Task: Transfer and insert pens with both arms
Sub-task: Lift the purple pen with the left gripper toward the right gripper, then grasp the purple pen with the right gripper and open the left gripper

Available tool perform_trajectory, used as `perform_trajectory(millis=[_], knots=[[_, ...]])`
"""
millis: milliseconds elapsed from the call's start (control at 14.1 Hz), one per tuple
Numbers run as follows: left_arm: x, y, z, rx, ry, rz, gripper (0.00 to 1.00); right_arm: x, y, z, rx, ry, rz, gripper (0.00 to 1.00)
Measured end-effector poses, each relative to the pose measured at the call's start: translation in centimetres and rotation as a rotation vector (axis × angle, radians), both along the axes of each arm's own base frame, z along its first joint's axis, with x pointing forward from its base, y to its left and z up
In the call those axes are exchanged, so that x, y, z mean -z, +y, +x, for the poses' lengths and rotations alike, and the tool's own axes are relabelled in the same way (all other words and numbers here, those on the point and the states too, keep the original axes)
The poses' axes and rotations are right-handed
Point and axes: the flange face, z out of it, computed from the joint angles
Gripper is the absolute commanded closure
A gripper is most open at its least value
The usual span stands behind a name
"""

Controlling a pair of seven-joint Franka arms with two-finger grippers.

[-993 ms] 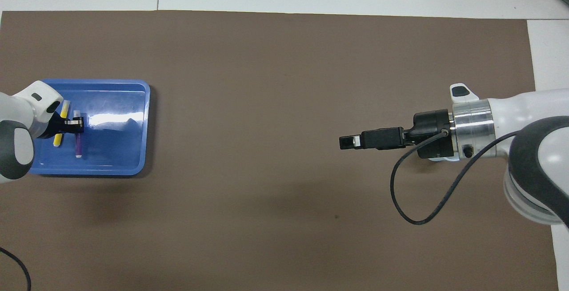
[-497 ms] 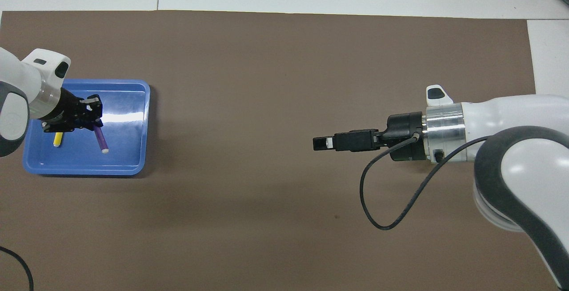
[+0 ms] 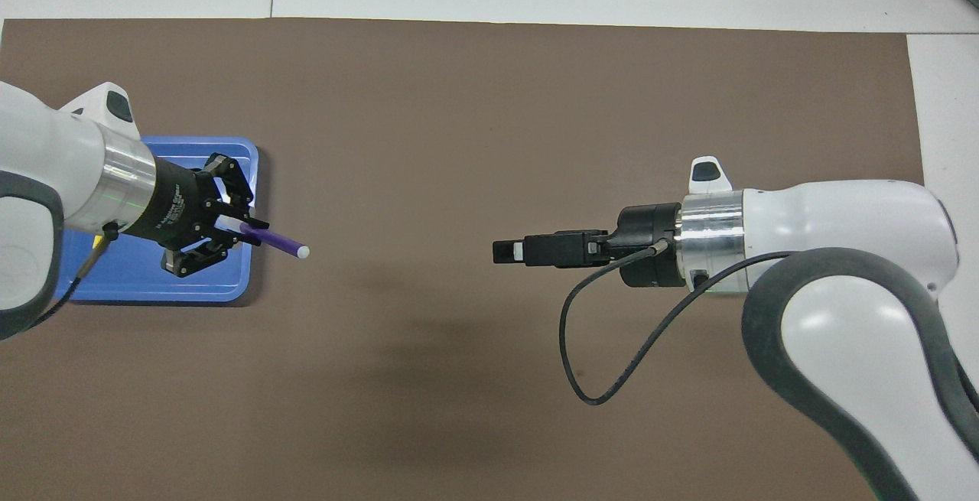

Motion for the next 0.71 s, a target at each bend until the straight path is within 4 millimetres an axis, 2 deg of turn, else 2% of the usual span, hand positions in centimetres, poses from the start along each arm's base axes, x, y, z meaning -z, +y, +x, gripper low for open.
perform_trajectory(millis=[213, 355, 497, 709], knots=[[-1.1, -5.5, -1.9, -0.139, 0.088, -0.093, 1.0, -0.4, 2.9, -0.8, 0.049, 0.004, -0.013, 0.16], [-0.9, -7.9, -2.7, -0.187, 0.112, -0.136, 1.0, -0.5, 3.7, -1.1, 0.066, 0.002, -0.016, 0.16], [-0.3, -10.0, -3.4, -0.239, 0.117, -0.141, 1.0, -0.5, 3.7, -1.0, 0.077, 0.001, -0.017, 0.17], [-0.4, -12.1, -4.3, -0.265, 0.122, -0.142, 1.0, -0.6, 4.2, -1.2, 0.094, -0.006, -0.02, 0.18]])
